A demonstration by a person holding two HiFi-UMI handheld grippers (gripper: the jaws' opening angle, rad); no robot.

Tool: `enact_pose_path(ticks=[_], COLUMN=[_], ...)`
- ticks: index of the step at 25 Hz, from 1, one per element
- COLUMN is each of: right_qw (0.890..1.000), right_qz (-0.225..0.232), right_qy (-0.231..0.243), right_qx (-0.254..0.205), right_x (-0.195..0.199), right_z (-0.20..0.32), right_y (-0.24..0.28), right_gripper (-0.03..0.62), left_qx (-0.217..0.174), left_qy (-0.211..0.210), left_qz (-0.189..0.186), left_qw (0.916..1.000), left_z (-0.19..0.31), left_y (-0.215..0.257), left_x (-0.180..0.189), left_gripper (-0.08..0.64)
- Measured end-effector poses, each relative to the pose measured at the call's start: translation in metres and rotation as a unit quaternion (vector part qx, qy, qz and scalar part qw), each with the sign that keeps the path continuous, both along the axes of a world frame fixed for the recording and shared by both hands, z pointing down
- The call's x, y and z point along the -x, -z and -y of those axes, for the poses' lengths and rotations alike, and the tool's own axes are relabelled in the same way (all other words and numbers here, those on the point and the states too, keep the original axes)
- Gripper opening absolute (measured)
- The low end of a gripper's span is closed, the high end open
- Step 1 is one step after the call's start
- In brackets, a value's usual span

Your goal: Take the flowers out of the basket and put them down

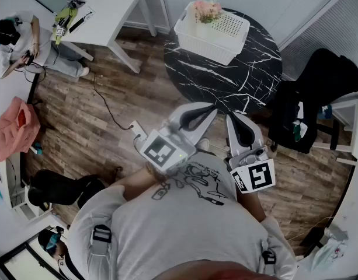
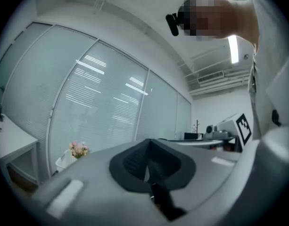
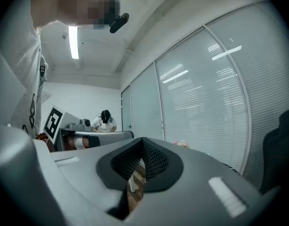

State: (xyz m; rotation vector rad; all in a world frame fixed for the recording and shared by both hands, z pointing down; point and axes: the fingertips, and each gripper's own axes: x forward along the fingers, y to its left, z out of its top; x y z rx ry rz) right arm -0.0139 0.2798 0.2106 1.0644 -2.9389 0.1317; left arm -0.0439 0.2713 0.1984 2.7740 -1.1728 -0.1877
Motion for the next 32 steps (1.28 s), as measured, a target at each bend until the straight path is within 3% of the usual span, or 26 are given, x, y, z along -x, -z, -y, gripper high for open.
enact_pose_path(ticks=[7,12,32], right_qw=[1.000,1.000,0.999], right_qz=[-0.005,0.023,0.012], right_qy=[0.004,0.007,0.029], right_qx=[-0.004,0.007,-0.003], right_x=[0.000,-0.005,-0.050], right_z=[-0.003,-0.004,0.010], right_y=[0.001,0.002,0.003], right_gripper=[0.005,0.005,0.005], left_qx=[0.002,-0.002,0.006], left_qy=[-0.002,-0.005,0.008], left_qz=[0.001,0.005,0.003], left_qw=[1.0000,1.0000,0.9999], left_z=[-0.005,-0.003,0.012], left_y=[-0.001,-0.001,-0.006], left_x=[-0.003,-0.008,-0.059], left_gripper=[0.002,0.002,0.002])
